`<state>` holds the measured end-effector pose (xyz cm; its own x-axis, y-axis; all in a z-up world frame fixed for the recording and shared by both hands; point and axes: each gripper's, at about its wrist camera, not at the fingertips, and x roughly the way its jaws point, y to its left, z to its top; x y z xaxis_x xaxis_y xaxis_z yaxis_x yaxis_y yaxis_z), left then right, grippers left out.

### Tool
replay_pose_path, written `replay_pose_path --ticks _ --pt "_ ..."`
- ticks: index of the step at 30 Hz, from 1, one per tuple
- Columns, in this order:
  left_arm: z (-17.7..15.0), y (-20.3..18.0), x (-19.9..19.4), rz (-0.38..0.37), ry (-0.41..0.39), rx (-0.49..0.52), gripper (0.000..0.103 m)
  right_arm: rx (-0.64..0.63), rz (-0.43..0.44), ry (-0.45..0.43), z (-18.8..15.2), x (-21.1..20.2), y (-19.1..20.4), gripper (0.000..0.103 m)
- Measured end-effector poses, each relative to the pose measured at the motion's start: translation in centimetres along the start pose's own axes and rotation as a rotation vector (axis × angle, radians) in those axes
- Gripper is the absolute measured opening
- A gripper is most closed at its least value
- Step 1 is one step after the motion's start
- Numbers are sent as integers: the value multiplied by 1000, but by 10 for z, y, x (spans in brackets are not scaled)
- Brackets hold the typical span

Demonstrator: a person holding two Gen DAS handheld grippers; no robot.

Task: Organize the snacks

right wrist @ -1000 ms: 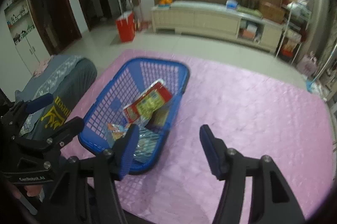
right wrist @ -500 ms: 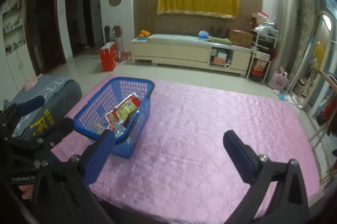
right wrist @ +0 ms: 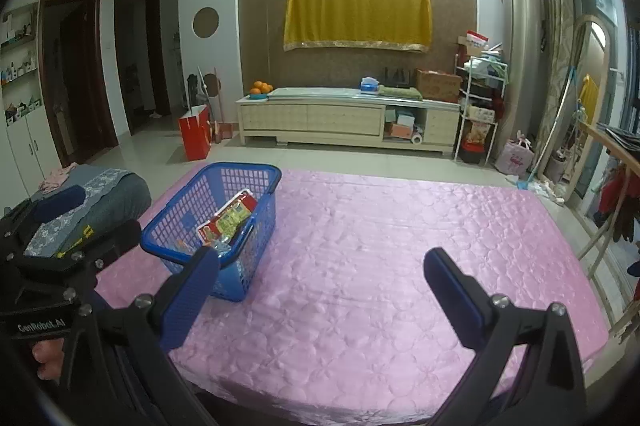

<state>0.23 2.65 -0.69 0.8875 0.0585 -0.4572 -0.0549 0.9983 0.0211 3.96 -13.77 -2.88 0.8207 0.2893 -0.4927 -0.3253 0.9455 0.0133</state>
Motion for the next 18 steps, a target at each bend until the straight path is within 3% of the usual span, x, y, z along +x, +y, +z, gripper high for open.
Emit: replay_pose_path --ticks 18 --pt "-4 1 -2 26 7 -16 103 17 8 -1 -1 -3 0 103"
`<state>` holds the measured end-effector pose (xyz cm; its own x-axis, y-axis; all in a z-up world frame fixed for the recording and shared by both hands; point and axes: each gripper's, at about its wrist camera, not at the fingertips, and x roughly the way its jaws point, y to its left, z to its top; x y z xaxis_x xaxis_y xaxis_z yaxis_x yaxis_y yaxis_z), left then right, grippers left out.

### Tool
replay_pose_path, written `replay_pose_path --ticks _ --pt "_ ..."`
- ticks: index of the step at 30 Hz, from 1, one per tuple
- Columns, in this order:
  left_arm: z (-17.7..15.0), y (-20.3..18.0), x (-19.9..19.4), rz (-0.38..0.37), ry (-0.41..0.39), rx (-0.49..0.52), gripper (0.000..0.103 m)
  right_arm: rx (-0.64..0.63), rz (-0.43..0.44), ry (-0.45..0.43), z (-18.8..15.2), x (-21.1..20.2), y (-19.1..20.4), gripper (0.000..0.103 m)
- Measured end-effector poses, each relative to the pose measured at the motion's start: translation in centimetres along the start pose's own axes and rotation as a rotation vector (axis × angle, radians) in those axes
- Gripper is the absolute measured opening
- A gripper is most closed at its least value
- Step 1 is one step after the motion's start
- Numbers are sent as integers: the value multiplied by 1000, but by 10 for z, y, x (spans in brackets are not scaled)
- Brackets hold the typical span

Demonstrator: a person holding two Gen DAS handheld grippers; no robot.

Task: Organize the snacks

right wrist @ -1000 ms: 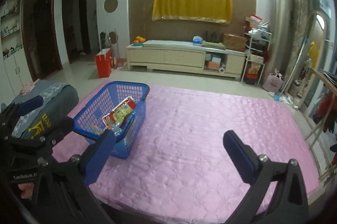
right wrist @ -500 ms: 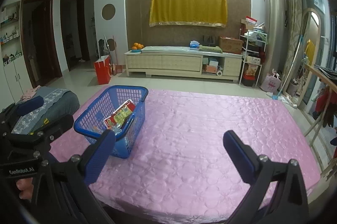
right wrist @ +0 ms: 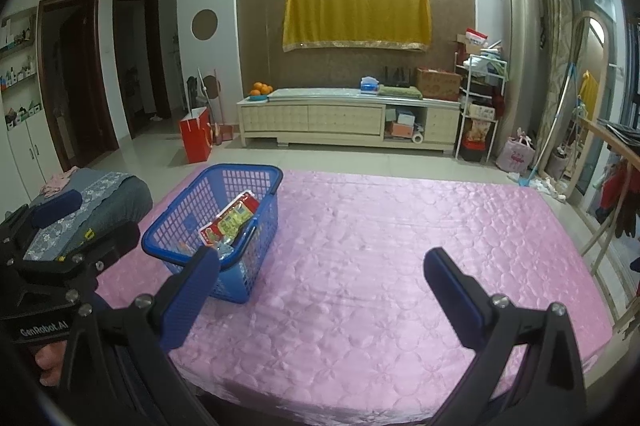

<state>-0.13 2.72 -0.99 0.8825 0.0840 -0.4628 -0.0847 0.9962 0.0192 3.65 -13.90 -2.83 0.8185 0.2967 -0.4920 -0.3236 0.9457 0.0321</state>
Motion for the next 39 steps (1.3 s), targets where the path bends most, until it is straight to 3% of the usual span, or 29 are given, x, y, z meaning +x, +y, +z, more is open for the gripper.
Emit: replay_pose_path --ticks 39 --pt "-2 0 1 7 21 -7 103 -2 -3 23 0 3 0 103"
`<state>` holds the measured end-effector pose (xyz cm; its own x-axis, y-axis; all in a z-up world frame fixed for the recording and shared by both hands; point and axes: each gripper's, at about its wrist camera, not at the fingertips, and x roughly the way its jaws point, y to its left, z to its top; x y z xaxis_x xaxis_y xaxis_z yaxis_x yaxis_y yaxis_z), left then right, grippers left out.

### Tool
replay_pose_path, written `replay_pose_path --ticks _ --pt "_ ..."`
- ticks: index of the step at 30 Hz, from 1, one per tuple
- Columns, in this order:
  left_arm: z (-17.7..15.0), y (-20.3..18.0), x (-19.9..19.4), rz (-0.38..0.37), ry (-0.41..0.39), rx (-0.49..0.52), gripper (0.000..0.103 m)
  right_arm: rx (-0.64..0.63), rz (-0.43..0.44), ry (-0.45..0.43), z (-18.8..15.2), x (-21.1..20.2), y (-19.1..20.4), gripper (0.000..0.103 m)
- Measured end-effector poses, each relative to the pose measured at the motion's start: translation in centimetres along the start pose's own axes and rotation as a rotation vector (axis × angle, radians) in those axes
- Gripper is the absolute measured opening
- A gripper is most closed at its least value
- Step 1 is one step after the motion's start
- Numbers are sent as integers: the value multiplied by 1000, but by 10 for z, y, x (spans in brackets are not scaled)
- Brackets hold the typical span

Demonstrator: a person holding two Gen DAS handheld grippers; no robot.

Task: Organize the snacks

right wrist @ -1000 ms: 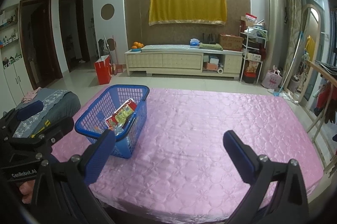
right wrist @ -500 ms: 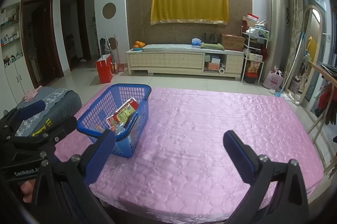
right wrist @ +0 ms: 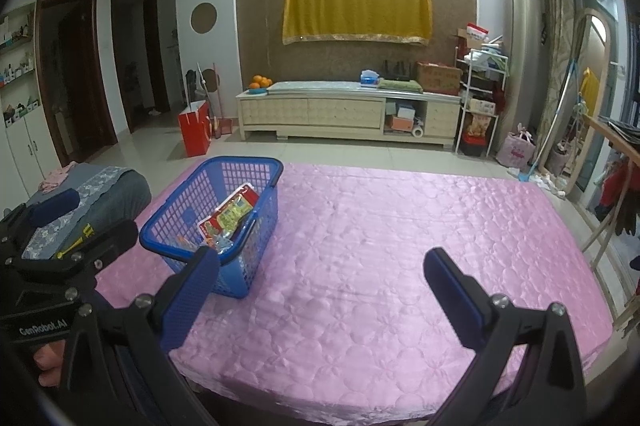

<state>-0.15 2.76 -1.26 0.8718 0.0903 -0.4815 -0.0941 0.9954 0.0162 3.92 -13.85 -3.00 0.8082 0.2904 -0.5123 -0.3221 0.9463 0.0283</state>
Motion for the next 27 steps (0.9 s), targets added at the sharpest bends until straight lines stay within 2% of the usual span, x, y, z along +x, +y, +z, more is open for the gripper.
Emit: replay_pose_path --ticks 27 --pt "-5 -2 0 3 3 -4 103 0 -1 0 1 0 -1 103"
